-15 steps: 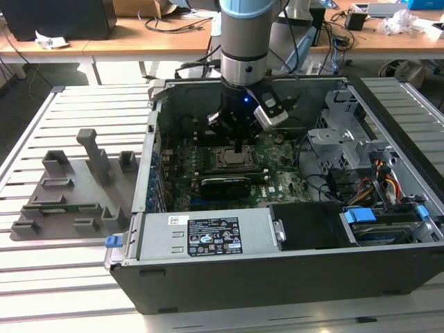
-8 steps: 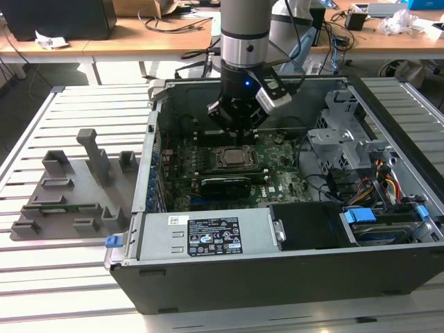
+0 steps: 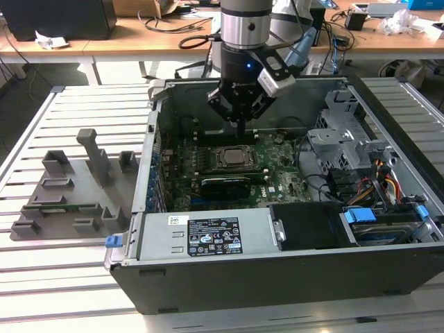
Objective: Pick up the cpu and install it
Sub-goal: 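Install the second cpu locking lever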
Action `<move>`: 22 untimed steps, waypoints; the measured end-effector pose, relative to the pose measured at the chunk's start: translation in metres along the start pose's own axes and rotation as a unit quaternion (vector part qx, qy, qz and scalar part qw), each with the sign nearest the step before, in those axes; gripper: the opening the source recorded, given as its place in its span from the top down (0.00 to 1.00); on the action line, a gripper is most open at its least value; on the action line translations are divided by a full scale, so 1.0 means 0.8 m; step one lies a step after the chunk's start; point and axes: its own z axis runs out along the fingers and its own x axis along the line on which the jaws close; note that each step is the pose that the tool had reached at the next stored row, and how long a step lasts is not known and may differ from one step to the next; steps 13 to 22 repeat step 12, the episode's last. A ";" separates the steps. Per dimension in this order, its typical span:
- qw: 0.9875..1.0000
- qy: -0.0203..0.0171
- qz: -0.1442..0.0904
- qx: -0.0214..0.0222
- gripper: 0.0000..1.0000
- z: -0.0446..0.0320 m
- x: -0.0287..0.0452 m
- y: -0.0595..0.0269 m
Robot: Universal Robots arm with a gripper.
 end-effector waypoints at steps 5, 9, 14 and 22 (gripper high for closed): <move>1.000 0.000 0.000 0.000 0.89 -0.0156 0.0001 -0.001; 1.000 0.000 0.000 0.000 0.89 -0.0158 0.0001 -0.001; 1.000 0.000 0.000 0.000 0.89 -0.0159 0.0001 -0.001; 1.000 0.000 0.000 0.000 0.89 -0.0159 0.0001 -0.001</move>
